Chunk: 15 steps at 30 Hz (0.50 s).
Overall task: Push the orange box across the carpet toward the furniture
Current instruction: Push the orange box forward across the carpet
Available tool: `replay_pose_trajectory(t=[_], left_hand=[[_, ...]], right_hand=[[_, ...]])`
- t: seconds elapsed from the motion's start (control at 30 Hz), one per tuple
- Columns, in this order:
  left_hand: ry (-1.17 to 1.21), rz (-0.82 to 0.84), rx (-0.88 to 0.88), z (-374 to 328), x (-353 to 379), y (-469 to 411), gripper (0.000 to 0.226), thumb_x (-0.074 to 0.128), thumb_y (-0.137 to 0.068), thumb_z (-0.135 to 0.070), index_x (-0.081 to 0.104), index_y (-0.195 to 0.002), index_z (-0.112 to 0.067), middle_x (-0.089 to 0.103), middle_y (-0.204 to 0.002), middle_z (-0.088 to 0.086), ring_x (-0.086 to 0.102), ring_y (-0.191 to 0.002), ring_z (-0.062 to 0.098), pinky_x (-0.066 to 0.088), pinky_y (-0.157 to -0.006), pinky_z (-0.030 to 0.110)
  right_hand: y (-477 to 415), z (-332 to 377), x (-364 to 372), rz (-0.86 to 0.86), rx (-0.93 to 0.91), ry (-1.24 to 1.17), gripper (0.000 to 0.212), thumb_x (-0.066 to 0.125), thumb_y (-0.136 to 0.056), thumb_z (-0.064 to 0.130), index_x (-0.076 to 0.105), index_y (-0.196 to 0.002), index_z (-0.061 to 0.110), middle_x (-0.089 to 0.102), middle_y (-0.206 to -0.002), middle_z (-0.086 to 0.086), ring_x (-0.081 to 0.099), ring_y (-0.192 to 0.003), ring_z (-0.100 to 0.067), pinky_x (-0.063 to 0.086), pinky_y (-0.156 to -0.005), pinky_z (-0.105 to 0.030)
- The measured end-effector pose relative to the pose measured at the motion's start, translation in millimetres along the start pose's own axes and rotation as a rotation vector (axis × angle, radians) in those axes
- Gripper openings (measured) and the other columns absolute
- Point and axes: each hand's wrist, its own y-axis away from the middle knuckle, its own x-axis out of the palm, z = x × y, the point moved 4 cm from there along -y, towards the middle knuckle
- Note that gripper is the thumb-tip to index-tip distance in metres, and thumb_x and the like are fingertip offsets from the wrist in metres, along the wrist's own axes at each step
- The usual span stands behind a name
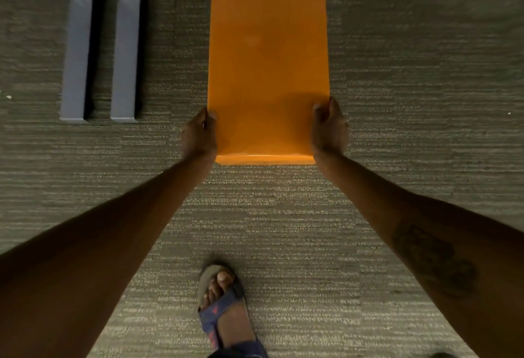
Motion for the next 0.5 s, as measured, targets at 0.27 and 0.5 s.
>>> replay_pose_trajectory(t=[0.27, 0.5], left_hand=[[-0.216, 0.037, 0.121, -26, 1, 11, 0.055, 0.038, -0.105, -0.028, 0.027, -0.155, -0.009, 0.040, -0.153, 0.015, 0.042, -0.138, 0.032, 0.039, -0.104, 0.036], [-0.252, 0.050, 0.191, -25, 9, 23, 0.064, 0.042, -0.103, -0.032, 0.017, -0.158, -0.010, 0.015, -0.166, 0.011, 0.022, -0.150, 0.033, 0.027, -0.120, 0.046]], right_hand=[[12, 2, 0, 0.088, -0.084, 0.089, 0.064, 0.039, -0.106, 0.035, 0.013, -0.160, 0.012, 0.016, -0.167, -0.009, 0.022, -0.152, -0.029, 0.026, -0.120, -0.042], [22, 0, -10, 0.099, -0.131, 0.098, 0.064, 0.036, -0.106, 0.041, 0.014, -0.160, 0.014, 0.015, -0.167, -0.009, 0.022, -0.153, -0.030, 0.025, -0.122, -0.052]])
